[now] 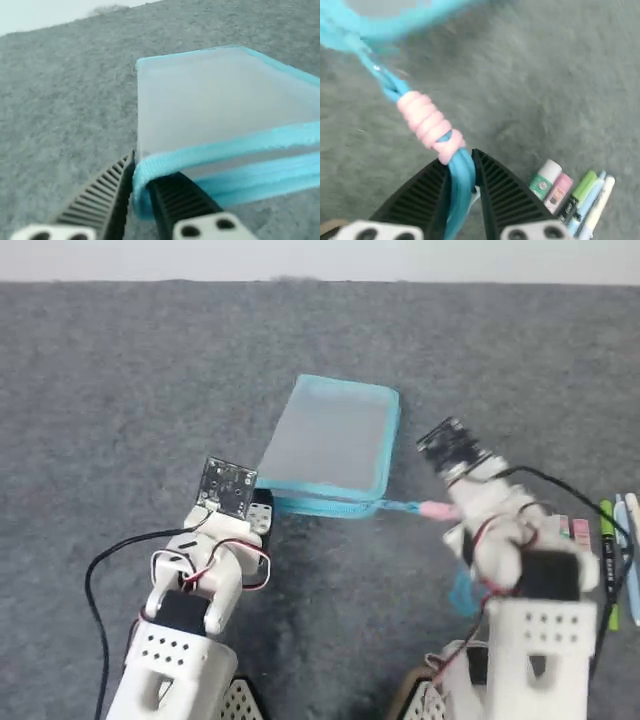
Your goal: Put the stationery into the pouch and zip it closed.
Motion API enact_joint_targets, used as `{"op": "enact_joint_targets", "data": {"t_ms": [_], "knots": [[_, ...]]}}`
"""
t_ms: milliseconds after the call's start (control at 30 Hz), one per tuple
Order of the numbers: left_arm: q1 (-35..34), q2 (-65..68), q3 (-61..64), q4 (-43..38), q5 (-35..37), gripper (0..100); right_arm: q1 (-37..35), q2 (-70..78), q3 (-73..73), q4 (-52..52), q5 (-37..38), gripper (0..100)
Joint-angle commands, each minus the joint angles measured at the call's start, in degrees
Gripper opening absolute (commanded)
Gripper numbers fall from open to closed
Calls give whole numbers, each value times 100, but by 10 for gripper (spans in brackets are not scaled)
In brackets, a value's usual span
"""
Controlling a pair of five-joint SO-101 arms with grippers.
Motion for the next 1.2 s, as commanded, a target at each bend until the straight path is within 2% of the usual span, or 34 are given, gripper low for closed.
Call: {"op": "enact_joint_targets", "data": {"t_ms": [0,200,367,500,600,667,767,867,1033,1100,1167], "knots": [[-176,-97,-488,246,105,11,866,699,-53,-567,149,7],[-158,-97,-681,624,97,10,1244,1912,-79,-1437,149,7],[-158,-97,-664,624,44,10,1209,2325,-79,-1490,158,13],[-158,-70,-629,624,62,10,1297,2149,-167,-1033,158,132],[-158,-70,-558,492,62,11,1631,2044,-545,-347,176,229],[-158,-62,-558,466,62,11,2000,2158,-941,154,448,258],[-158,-70,-532,466,62,11,2624,2624,-1670,523,844,245],[-158,-79,-532,466,88,11,3152,3371,-2391,576,1495,234],[-167,-79,-532,475,193,11,4022,5068,-3279,549,3033,234],[-167,-79,-532,475,193,11,4382,5745,-3675,558,3393,234],[-167,-62,-532,466,202,12,4673,6352,-4158,514,3437,234]]}}
